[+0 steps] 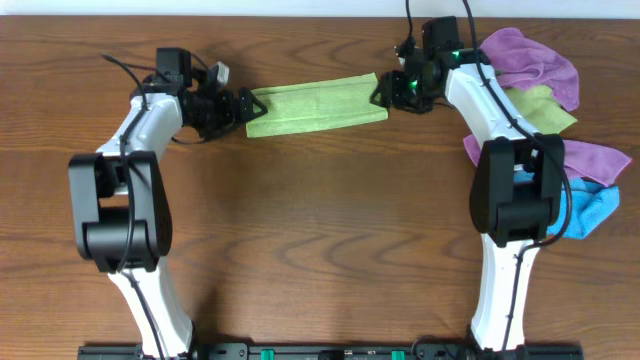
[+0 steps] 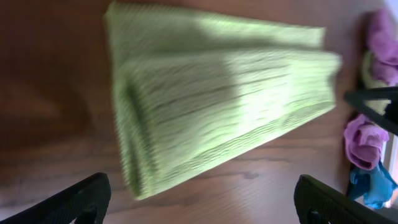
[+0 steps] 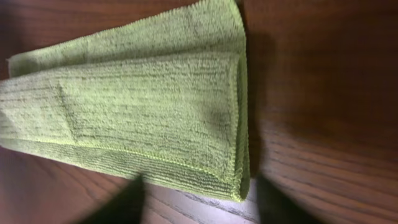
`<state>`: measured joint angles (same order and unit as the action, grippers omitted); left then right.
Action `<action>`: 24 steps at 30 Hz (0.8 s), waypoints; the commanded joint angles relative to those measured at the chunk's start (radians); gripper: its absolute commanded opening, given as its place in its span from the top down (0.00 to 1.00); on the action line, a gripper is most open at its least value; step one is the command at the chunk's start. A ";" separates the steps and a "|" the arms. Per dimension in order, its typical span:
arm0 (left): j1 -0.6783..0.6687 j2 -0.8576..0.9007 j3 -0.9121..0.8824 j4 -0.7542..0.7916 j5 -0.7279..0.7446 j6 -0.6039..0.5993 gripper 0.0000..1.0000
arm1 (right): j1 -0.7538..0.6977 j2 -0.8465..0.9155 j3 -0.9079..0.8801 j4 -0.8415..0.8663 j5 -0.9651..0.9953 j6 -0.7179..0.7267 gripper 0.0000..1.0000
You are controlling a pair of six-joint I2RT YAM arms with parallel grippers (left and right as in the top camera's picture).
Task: Fold the cloth
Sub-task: 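Press the folded edge down with both grippers and release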
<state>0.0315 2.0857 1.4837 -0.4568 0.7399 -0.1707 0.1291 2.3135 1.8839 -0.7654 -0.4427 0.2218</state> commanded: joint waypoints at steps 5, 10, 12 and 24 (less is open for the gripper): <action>-0.007 -0.077 0.027 0.182 0.273 0.103 0.05 | 0.032 -0.123 0.022 0.014 0.029 -0.076 0.99; -0.011 -0.077 0.026 0.263 0.307 0.103 0.60 | 0.053 -0.142 0.022 0.025 0.028 -0.067 0.98; -0.017 -0.077 0.026 0.295 0.296 0.079 0.94 | 0.056 -0.143 0.022 0.029 0.027 -0.026 0.98; -0.164 -0.077 0.026 0.229 -0.384 0.048 0.94 | 0.146 -0.143 0.022 0.061 0.286 -0.057 0.99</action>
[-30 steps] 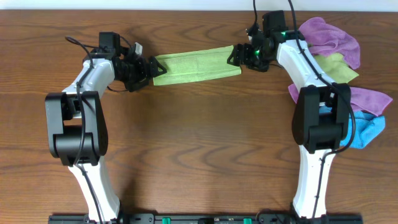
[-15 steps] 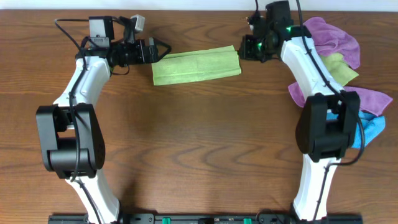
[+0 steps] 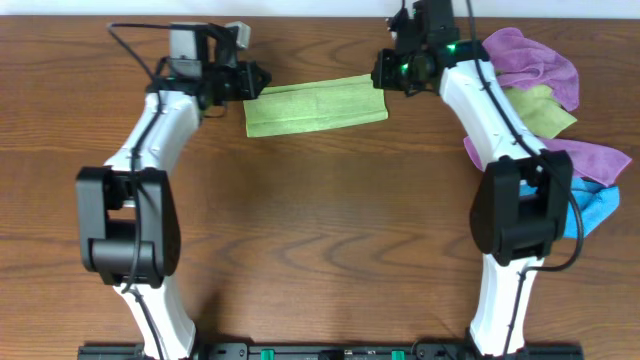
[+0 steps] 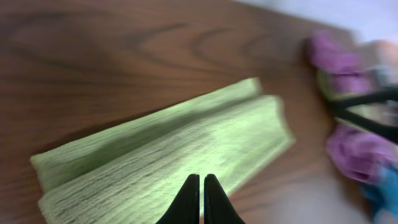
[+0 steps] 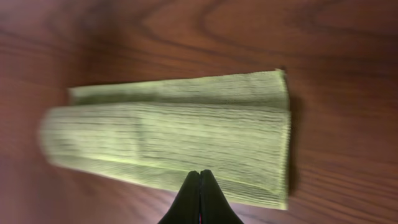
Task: Fold the cloth
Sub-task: 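Press the folded edge down with both grippers and release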
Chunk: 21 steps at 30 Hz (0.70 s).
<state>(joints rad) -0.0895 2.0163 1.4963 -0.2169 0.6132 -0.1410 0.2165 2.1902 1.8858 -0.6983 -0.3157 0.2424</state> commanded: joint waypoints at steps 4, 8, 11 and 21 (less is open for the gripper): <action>-0.101 0.008 0.014 -0.017 -0.471 0.029 0.94 | 0.145 -0.013 0.020 0.015 0.414 -0.174 0.98; -0.101 0.036 0.014 -0.014 -0.471 0.029 0.94 | 0.158 0.008 0.020 0.034 0.462 -0.188 0.98; -0.101 0.050 0.014 -0.011 -0.471 0.029 0.94 | 0.145 0.036 0.020 0.047 0.462 -0.188 0.99; -0.101 0.084 0.014 -0.014 -0.436 0.028 0.94 | 0.140 0.121 0.019 0.086 0.465 -0.167 0.98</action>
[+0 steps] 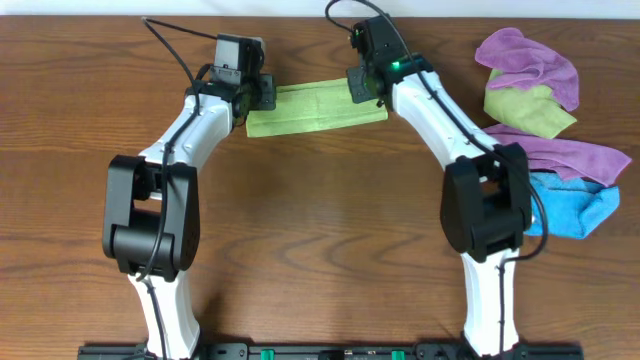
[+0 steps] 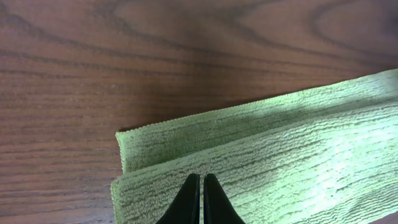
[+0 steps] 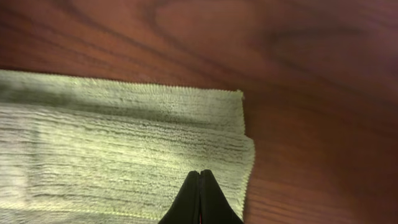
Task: Fold the cloth
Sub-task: 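Press the folded edge down with both grippers and release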
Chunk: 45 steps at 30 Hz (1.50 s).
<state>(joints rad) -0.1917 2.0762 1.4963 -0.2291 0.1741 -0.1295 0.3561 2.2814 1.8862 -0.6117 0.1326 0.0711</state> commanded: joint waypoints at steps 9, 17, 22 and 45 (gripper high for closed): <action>0.001 0.024 0.014 -0.003 0.003 0.017 0.94 | -0.002 0.095 0.019 0.014 0.019 0.010 0.98; 0.001 0.024 0.014 -0.019 0.003 0.017 0.95 | -0.008 0.158 0.019 -0.018 0.021 0.018 0.98; 0.001 0.024 0.014 -0.037 0.003 0.017 0.95 | -0.003 0.157 0.019 -0.101 0.021 0.049 0.98; 0.000 0.069 0.012 -0.065 0.082 0.018 0.94 | 0.004 -0.039 0.048 -0.188 0.040 0.119 0.99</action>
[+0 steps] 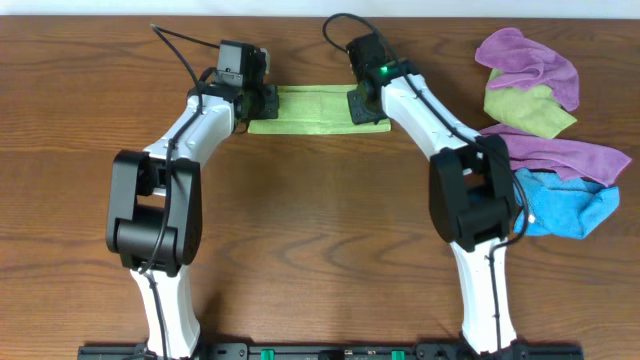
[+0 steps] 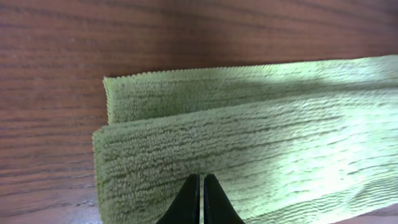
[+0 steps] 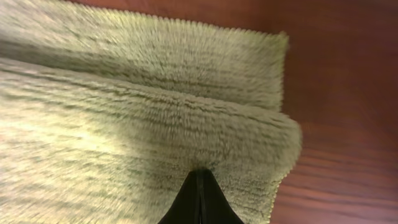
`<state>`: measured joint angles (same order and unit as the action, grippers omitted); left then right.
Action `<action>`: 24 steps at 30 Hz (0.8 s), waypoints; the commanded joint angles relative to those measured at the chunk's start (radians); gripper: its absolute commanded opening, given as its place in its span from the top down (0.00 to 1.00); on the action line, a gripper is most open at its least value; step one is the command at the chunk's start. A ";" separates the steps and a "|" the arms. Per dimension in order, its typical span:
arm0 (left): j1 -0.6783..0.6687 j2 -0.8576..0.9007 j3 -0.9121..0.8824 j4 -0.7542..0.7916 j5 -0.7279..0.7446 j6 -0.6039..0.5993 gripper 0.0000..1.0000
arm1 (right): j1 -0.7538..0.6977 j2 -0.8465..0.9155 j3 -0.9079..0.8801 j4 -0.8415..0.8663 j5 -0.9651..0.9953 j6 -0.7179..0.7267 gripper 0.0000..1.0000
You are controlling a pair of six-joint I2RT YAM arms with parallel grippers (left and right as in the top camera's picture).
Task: Fold the cloth
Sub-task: 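Press the folded edge down with both grippers and release, then move the right gripper to the strip's right end and grasp it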
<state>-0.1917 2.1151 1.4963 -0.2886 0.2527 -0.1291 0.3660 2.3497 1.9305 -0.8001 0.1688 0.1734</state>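
Observation:
The green cloth [image 1: 315,108] lies as a long folded strip at the far middle of the table, its upper layer set back from the far edge [image 2: 186,93]. My left gripper [image 1: 262,101] is shut, its tips [image 2: 202,179] resting on the strip's left end. My right gripper [image 1: 362,104] is shut too, and its tips [image 3: 200,172] press into the upper layer near the right end [image 3: 283,134]. Neither gripper holds any cloth between its fingers.
A heap of other cloths lies at the right: a purple one [image 1: 530,55], a green one [image 1: 528,110], another purple one [image 1: 565,155] and a blue one [image 1: 575,205]. The table's far edge [image 1: 300,12] runs just behind the strip.
Both shut grippers have come nearer and lower, from over the strip's far edge onto its upper layer. The strip now lies straighter across the table.
Both grippers stood open at the two ends of the folded strip. Then they were shut and lifted behind it. Then they hung shut over its far edge at each end, and now their tips rest on the upper layer.

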 commanded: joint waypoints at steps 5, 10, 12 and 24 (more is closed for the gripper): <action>0.000 0.077 0.012 0.004 -0.007 0.017 0.94 | -0.034 -0.225 0.003 -0.018 0.003 0.017 0.98; 0.001 0.111 0.012 0.017 -0.066 0.017 0.94 | -0.090 -0.243 0.003 -0.122 -0.064 0.017 0.99; 0.001 0.115 0.012 0.016 -0.073 0.017 0.94 | -0.129 -0.236 0.000 -0.142 -0.139 0.017 0.98; 0.001 0.116 0.012 0.016 -0.073 0.017 0.94 | -0.309 -0.114 -0.014 -0.147 -0.782 -0.035 0.27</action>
<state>-0.1936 2.1963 1.4982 -0.2657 0.2237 -0.1295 0.0601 2.1860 1.9278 -0.9363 -0.4175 0.1673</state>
